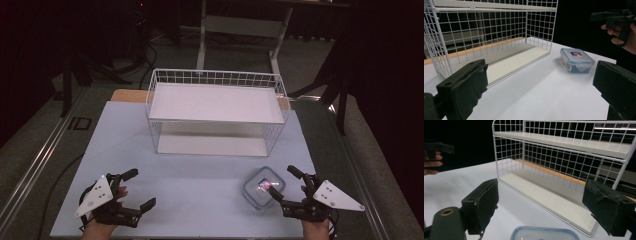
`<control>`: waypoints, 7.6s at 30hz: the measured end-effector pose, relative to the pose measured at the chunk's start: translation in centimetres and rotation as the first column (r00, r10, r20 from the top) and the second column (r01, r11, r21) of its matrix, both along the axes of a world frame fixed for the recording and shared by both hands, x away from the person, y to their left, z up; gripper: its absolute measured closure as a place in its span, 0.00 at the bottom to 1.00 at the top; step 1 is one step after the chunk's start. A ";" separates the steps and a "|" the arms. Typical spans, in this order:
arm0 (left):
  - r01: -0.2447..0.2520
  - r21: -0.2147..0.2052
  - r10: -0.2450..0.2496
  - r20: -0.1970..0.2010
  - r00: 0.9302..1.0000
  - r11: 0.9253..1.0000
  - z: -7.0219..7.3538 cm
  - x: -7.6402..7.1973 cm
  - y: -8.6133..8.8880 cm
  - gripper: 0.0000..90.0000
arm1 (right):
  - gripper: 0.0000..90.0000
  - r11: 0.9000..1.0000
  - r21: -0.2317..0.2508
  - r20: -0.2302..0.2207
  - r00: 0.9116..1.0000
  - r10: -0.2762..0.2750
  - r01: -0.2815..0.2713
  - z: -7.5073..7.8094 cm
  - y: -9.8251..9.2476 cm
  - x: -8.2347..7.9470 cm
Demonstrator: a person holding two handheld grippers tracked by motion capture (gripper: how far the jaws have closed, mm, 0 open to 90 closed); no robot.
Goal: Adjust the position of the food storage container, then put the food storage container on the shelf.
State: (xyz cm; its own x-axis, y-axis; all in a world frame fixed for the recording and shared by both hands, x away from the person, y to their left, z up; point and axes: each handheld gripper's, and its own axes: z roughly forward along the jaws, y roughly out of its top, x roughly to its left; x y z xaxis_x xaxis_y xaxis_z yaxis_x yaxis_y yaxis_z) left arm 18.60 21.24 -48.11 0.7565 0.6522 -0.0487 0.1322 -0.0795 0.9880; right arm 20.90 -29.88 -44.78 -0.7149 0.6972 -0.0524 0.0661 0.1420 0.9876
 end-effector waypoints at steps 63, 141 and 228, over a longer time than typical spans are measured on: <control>0.009 0.003 -0.009 0.014 1.000 1.000 0.0 0.3 -0.3 0.01 | 1.00 0.906 -0.241 -0.473 0.857 0.203 -0.348 -8.8 -1.5 4.2; 0.031 0.018 -0.031 0.003 1.000 0.999 -0.1 0.2 -0.9 0.01 | 1.00 0.902 -0.249 -0.503 0.843 0.192 -0.354 -8.8 4.9 8.5; 0.074 -0.018 -0.068 -0.648 0.759 0.997 -2.3 8.6 -9.3 0.01 | 0.12 0.994 -0.044 -0.645 0.763 0.045 -0.096 -3.4 10.3 7.6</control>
State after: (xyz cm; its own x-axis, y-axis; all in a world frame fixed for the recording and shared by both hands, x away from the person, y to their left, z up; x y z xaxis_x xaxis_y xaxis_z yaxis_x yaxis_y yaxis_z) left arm 27.19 11.97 -50.39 0.5907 0.6003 -0.5391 0.7339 -0.1221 0.6682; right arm 28.51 -19.56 -48.17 -0.6456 0.6565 0.3902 0.6683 0.2384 0.7047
